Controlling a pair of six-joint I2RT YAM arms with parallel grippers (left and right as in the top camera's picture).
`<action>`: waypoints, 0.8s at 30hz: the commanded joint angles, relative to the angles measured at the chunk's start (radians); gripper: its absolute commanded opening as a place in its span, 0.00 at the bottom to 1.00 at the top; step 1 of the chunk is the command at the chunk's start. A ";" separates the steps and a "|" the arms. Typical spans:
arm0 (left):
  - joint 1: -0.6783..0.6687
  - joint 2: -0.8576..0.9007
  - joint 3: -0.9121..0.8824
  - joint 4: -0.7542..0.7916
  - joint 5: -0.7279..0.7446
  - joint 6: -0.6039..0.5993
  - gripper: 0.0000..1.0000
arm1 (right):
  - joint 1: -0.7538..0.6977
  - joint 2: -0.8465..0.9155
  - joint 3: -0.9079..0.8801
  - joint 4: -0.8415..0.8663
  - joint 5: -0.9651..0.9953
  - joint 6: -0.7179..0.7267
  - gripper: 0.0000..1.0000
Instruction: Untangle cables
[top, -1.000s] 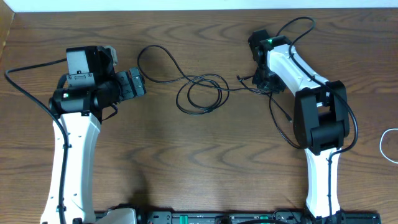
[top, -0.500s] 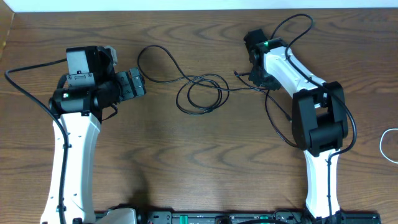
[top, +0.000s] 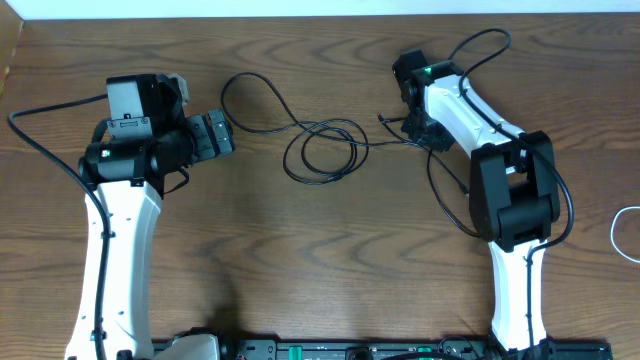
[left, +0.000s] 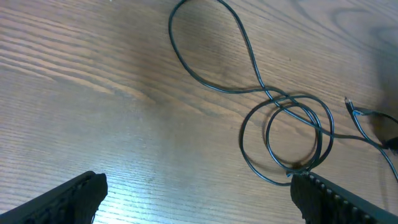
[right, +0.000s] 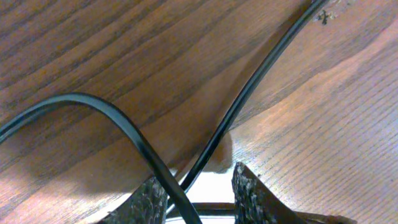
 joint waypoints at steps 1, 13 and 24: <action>0.003 -0.019 -0.004 -0.008 0.011 0.009 0.99 | -0.002 0.028 -0.039 -0.001 -0.029 0.031 0.31; 0.003 -0.019 -0.004 -0.013 0.011 0.009 0.99 | -0.003 0.028 -0.134 0.082 -0.047 0.050 0.15; 0.003 -0.019 -0.004 -0.018 0.011 0.009 1.00 | -0.008 0.026 -0.133 0.100 -0.102 0.058 0.01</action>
